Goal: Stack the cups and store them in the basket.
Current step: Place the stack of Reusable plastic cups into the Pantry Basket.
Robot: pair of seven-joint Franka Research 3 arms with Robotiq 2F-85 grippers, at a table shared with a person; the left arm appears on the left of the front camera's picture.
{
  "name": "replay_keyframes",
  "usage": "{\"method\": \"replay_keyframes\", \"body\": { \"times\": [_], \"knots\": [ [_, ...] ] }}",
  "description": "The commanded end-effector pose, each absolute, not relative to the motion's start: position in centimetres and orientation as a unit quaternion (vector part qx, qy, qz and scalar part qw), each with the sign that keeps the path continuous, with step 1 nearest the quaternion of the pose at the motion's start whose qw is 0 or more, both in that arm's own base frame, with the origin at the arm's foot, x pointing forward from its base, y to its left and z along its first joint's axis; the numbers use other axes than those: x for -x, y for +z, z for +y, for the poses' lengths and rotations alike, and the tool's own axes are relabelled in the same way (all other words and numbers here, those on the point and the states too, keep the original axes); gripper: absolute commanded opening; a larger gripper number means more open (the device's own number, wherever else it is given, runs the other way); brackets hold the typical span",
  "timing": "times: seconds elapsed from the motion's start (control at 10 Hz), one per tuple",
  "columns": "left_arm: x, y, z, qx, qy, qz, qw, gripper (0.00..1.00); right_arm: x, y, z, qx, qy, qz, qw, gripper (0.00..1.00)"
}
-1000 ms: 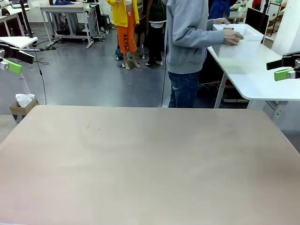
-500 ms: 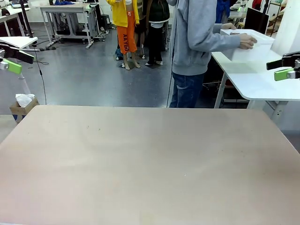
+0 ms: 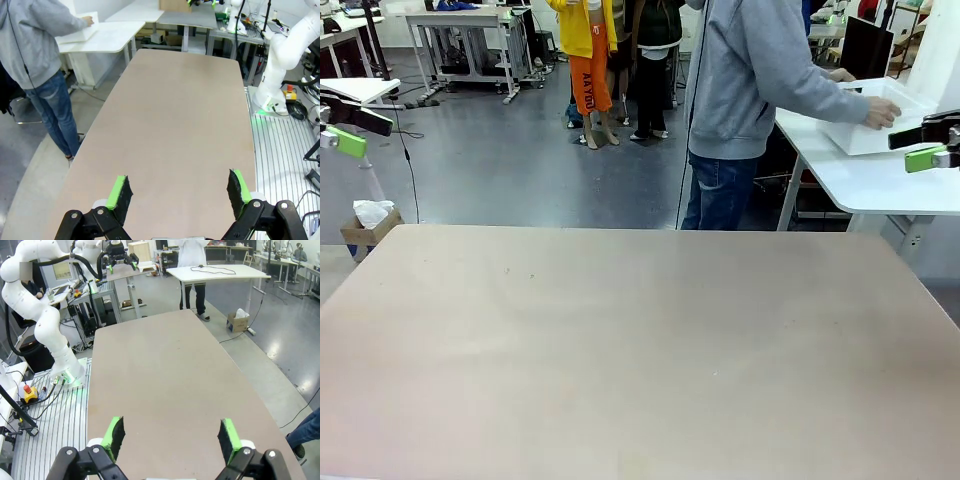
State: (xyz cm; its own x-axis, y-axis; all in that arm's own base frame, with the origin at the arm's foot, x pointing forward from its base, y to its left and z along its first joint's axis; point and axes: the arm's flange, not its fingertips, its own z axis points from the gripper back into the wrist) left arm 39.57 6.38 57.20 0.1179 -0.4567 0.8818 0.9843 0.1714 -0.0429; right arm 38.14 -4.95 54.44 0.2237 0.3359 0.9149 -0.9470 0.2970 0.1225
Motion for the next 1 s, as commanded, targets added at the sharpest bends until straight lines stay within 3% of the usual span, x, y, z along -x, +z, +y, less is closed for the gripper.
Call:
{"method": "replay_keyframes", "body": {
  "times": [0.0, 0.9],
  "knots": [
    [-39.43, 57.53, 6.39, 0.353, -0.537, -0.385, 0.662, 1.0, -37.87, 54.7, -4.79, -0.371, 0.458, -0.415, 0.694, 1.0],
    [-39.43, 57.53, 6.39, 0.353, -0.537, -0.385, 0.662, 1.0, -37.87, 54.7, -4.79, -0.371, 0.458, -0.415, 0.694, 1.0]
  ]
}}
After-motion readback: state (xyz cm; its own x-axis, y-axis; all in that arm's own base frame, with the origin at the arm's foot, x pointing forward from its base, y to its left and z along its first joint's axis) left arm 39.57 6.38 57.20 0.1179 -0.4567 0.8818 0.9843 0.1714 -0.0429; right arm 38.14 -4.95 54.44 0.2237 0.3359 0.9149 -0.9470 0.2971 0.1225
